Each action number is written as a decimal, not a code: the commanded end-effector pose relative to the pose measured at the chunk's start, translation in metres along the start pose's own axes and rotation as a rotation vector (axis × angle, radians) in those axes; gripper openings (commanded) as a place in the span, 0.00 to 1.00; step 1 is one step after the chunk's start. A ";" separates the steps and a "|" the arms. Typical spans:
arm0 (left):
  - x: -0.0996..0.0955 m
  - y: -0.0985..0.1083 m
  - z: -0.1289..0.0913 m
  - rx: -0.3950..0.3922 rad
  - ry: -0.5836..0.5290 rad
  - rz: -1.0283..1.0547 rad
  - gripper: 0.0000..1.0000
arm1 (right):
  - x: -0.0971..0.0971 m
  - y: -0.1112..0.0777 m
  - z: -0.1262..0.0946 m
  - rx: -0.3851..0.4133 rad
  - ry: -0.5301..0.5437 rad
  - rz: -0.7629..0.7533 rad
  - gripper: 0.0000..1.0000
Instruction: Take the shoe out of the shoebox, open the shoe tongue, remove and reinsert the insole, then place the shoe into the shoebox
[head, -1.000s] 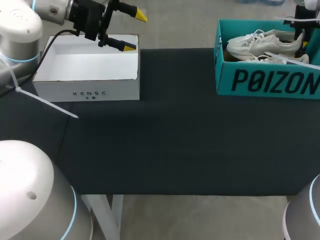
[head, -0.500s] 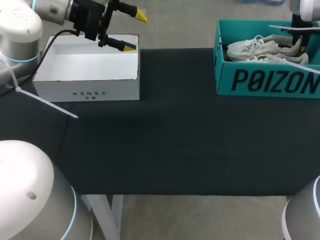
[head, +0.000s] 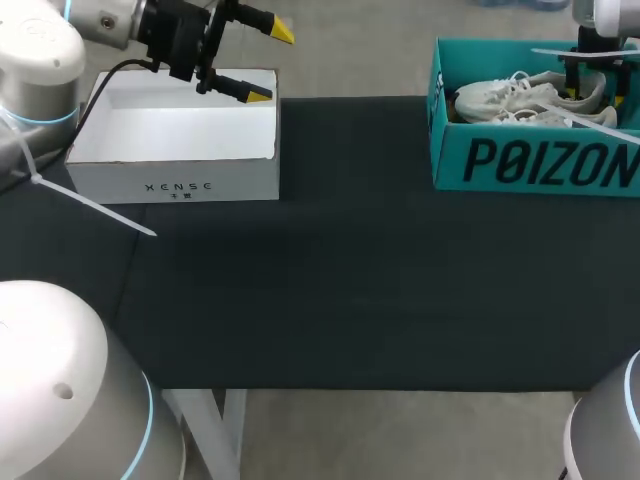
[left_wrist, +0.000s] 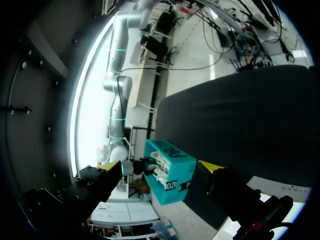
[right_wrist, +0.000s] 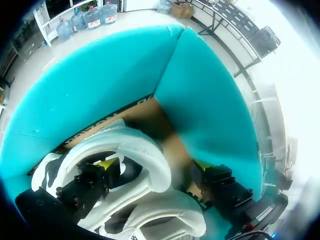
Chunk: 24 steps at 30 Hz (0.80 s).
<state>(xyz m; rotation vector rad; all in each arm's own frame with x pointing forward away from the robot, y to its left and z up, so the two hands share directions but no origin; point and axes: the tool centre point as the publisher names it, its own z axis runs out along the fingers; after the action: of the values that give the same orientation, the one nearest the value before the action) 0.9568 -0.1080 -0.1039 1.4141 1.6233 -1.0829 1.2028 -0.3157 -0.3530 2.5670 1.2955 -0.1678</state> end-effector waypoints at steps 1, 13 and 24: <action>-0.001 0.000 -0.001 0.002 0.004 0.001 1.00 | -0.006 0.001 -0.044 0.248 -0.016 0.009 1.00; -0.001 0.000 -0.001 0.002 0.004 0.001 1.00 | 0.030 -0.026 -0.147 0.155 0.228 -0.096 1.00; -0.001 0.000 -0.001 0.002 0.004 0.001 1.00 | 0.051 -0.116 -0.218 0.137 0.193 -0.303 1.00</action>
<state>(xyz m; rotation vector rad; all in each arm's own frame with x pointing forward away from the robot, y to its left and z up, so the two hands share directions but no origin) 0.9568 -0.1080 -0.1038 1.4141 1.6232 -1.0829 1.1741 -0.1718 -0.1942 2.6416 1.8339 -0.1023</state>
